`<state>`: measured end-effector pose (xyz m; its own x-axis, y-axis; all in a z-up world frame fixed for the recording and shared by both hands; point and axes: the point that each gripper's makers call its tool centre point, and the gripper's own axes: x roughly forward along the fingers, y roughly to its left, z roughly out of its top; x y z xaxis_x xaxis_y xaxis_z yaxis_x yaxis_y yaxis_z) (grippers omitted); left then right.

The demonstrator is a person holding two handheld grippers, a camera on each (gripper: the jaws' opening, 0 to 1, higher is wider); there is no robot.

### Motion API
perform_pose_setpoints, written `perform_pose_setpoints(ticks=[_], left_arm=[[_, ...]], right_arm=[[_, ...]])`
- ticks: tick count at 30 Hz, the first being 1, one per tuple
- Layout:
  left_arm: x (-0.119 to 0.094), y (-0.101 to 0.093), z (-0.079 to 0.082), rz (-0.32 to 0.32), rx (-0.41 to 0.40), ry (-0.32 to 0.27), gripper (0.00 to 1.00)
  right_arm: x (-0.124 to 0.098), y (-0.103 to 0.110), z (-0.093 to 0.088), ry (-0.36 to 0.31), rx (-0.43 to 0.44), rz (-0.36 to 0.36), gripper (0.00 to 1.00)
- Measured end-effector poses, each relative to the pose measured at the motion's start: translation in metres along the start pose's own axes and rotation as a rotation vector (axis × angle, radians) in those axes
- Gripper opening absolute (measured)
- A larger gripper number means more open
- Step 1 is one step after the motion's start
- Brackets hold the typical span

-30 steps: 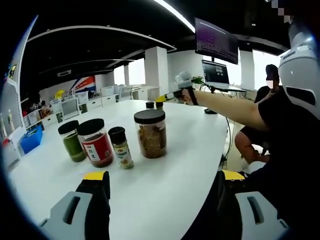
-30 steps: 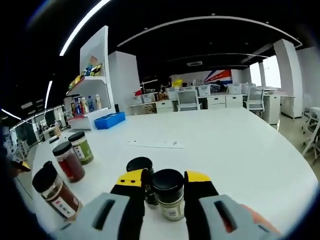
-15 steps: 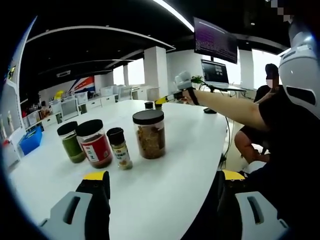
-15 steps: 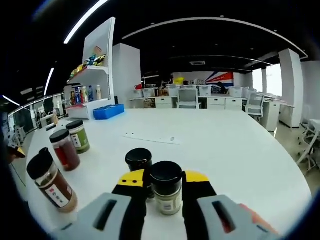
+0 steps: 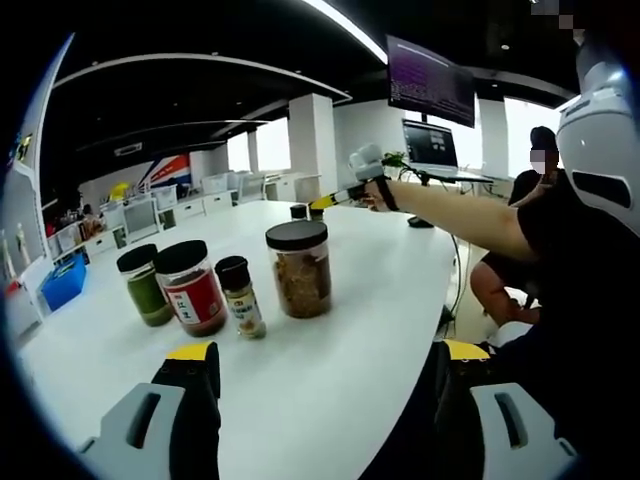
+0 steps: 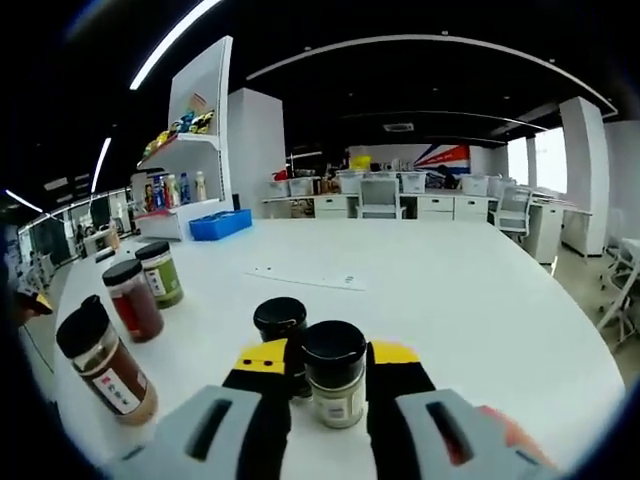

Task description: Pick up the mixed condiments and ingredients on the table and sort them into separate groups

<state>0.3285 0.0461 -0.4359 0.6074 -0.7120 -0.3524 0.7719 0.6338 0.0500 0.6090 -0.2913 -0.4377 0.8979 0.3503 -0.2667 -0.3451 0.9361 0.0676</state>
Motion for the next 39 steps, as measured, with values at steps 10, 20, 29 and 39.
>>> perform_pose_setpoints(ticks=[10,20,29,39], left_arm=[[-0.003,0.006,0.003,0.015,0.005,-0.014,0.88],[-0.004,0.015,0.008,0.037,0.01,-0.033,0.9],[-0.002,0.034,0.021,0.089,0.006,-0.072,0.95],[0.004,0.04,0.02,0.102,-0.004,-0.069,0.95]], right_arm=[[-0.038,0.035,0.001,-0.05,0.037,0.081,0.73],[-0.101,0.086,-0.004,-0.009,-0.021,0.183,0.97],[-0.164,0.132,-0.028,0.008,-0.103,0.267,0.97],[-0.189,0.143,-0.054,0.02,-0.075,0.285,0.96]])
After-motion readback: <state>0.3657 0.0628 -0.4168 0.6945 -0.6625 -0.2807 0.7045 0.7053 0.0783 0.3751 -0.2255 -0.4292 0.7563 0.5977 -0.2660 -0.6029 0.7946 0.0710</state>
